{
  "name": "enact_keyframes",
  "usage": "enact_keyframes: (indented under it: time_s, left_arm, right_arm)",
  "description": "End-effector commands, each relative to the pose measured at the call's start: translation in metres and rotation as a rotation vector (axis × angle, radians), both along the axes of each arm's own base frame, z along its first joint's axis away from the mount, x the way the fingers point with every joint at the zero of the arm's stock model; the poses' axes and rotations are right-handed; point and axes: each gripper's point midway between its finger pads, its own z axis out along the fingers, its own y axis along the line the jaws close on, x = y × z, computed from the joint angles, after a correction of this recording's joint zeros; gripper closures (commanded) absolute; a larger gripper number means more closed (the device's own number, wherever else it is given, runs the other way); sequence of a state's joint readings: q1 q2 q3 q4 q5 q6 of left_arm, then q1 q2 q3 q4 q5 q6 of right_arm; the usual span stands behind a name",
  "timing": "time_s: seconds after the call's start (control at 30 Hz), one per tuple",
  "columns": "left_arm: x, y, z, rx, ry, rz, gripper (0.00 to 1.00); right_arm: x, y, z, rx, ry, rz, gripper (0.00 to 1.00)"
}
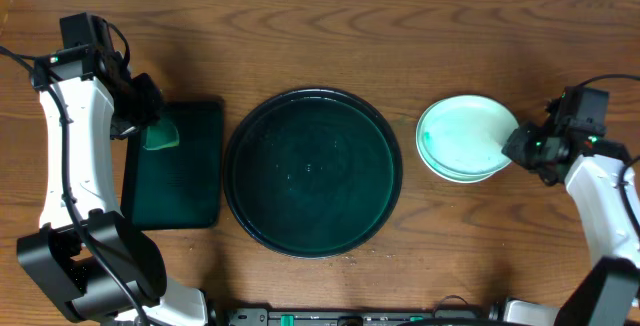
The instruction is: Clean dirty plates on tray and stack at the side
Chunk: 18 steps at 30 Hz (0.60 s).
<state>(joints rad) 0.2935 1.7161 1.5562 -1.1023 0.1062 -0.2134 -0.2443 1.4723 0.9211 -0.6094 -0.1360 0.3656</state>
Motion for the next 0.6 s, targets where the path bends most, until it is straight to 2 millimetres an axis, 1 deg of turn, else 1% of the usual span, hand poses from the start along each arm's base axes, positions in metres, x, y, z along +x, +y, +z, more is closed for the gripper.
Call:
enact_keyframes:
  time_s: [0.0,0.1,0.13,0.17,0.2,0.23,0.3,0.37,0.47,0.57]
  left_arm:
    - [-0.002,0.004,-0.004,0.010,0.012,0.013,0.93]
    - [-0.001,0.004,-0.004,0.011,0.010,0.013,0.93]
    - [-0.001,0.004,-0.004,0.012,0.010,0.012,0.93]
    - [-0.002,0.005,-0.004,0.020,0.013,0.014,0.93]
    - [-0.002,0.007,-0.004,0.027,0.016,0.012,0.93]
    - [-0.003,0.008,-0.004,0.034,0.020,0.010,0.93]
    - [-0.003,0.008,-0.004,0.037,0.022,0.004,0.93]
    - [-0.004,0.008,-0.004,0.040,0.027,-0.018,0.93]
    - [-0.007,0.007,-0.007,0.042,0.040,-0.043,0.93]
    - [-0.011,0.005,-0.014,0.050,0.059,-0.113,0.93]
  right_arm:
    - [0.011,0.011,-0.013,0.005,-0.035,0.101,0.97]
    - [0.021,0.018,-0.015,0.024,-0.066,0.142,0.90]
    - [0.022,0.018,-0.016,0.024,-0.068,0.144,0.86]
    - [0.022,0.019,-0.016,0.024,-0.069,0.146,0.78]
    - [0.022,0.019,-0.015,0.017,-0.071,0.160,0.75]
    - [0.023,0.018,-0.013,0.009,-0.076,0.172,0.68]
    - [0.025,0.018,-0.008,0.001,-0.083,0.186,0.61]
    - [0.028,0.018,0.005,-0.006,-0.089,0.196,0.57]
    - [0.035,0.019,0.035,-0.016,-0.094,0.224,0.46]
    - [0.041,0.026,0.066,-0.033,-0.101,0.278,0.36]
